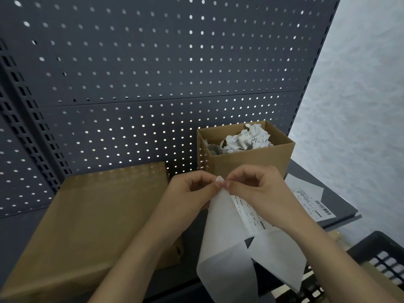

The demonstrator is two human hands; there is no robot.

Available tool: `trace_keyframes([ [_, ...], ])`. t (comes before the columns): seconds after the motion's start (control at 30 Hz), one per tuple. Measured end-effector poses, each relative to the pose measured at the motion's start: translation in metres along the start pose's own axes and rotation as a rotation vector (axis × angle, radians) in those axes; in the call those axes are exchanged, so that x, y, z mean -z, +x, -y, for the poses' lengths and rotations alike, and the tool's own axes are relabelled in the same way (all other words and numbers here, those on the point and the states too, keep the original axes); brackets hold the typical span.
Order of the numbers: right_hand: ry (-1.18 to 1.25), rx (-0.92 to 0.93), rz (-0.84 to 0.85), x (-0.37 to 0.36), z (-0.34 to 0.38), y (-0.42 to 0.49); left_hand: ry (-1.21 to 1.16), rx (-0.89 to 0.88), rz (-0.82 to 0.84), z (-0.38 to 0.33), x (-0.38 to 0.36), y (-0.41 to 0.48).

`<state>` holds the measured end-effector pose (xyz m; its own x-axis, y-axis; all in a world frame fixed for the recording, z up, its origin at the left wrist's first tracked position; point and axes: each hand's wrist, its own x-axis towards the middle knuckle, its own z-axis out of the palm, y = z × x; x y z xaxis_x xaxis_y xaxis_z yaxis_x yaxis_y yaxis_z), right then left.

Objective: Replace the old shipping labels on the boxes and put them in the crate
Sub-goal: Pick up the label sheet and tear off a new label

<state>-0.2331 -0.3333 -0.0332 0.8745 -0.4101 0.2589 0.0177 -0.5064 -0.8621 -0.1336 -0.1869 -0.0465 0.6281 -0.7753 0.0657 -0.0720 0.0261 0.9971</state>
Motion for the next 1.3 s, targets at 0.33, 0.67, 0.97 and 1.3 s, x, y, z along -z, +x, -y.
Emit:
trace_keyframes([
  [0.33, 0.013, -0.055, 0.0, -0.003, 0.004, -0.003, -0.039, 0.053, -0.025, 0.003, -0.003, -0.002],
  [0.67, -0.028, -0.099, 0.055, -0.003, 0.003, -0.002, -0.004, 0.093, -0.109, 0.007, -0.012, -0.001],
  [0.97, 0.113, -0.196, -0.031, 0.001, 0.001, 0.002, 0.158, 0.046, -0.166, 0.012, -0.008, 0.003],
  [1.3, 0.275, -0.244, -0.165, 0.005, -0.004, 0.008, 0.432, -0.011, -0.192, 0.012, 0.005, 0.008],
])
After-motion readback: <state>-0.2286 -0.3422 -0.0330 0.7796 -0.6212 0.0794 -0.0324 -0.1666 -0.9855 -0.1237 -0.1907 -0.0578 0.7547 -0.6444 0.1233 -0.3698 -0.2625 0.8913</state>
